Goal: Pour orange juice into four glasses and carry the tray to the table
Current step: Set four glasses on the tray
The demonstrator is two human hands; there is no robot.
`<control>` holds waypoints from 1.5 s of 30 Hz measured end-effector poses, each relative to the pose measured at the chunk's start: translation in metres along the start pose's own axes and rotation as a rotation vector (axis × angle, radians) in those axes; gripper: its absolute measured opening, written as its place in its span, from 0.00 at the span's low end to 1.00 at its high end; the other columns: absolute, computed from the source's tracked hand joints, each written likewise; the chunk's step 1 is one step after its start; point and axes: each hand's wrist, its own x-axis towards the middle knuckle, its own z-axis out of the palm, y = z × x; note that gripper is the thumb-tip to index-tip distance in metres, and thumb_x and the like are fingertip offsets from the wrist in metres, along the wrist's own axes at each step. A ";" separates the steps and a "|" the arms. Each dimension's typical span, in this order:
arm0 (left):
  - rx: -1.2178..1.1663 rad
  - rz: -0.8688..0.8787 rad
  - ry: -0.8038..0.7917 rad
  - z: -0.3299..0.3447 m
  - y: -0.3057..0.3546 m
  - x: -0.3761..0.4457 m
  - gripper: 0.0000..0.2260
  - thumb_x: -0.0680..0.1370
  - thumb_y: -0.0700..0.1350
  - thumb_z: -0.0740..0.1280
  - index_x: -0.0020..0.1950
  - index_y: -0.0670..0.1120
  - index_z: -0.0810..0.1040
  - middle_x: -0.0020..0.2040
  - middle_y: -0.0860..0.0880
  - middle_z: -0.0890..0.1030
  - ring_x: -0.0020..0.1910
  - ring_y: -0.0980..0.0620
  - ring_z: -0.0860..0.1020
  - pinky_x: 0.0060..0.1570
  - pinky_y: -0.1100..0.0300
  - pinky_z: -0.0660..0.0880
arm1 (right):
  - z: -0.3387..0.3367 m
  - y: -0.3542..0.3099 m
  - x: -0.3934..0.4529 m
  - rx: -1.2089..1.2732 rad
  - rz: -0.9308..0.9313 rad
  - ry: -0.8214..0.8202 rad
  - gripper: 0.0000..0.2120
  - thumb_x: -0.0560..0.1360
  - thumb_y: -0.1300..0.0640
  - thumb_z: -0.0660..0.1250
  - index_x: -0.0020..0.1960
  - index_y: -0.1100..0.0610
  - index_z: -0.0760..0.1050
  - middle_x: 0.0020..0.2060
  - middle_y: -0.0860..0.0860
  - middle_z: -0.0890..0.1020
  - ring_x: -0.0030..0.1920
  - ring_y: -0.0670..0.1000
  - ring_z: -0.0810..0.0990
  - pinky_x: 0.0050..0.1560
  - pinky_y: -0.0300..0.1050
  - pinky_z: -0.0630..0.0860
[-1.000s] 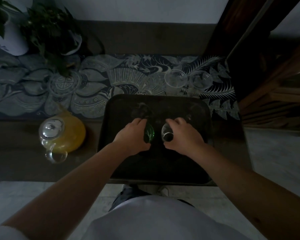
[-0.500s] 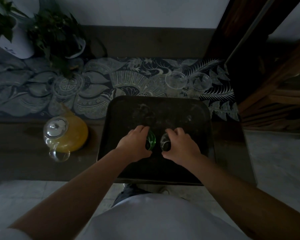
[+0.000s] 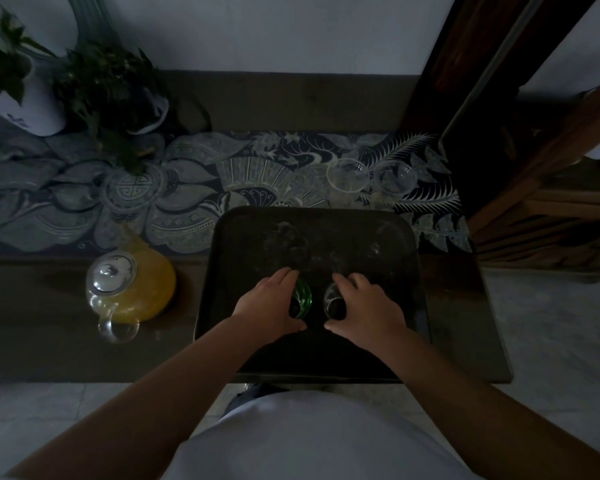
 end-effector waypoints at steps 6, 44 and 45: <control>0.033 -0.068 -0.044 0.004 -0.001 -0.002 0.55 0.66 0.64 0.75 0.78 0.56 0.39 0.80 0.53 0.36 0.78 0.39 0.44 0.73 0.40 0.59 | 0.003 0.006 0.000 0.052 0.013 -0.027 0.48 0.64 0.27 0.62 0.76 0.40 0.44 0.78 0.49 0.54 0.73 0.59 0.61 0.64 0.58 0.71; -0.118 0.205 0.154 -0.102 0.054 0.241 0.45 0.70 0.59 0.74 0.79 0.48 0.54 0.79 0.44 0.56 0.76 0.41 0.59 0.69 0.48 0.62 | -0.135 0.109 0.201 0.090 0.179 0.233 0.46 0.66 0.38 0.73 0.75 0.54 0.57 0.74 0.57 0.64 0.72 0.59 0.66 0.65 0.55 0.68; -0.138 0.218 0.187 -0.103 0.055 0.240 0.43 0.70 0.58 0.75 0.78 0.48 0.56 0.78 0.45 0.59 0.74 0.41 0.63 0.66 0.49 0.66 | -0.137 0.108 0.200 0.093 0.180 0.242 0.45 0.65 0.38 0.74 0.74 0.54 0.58 0.72 0.56 0.67 0.69 0.58 0.69 0.61 0.54 0.70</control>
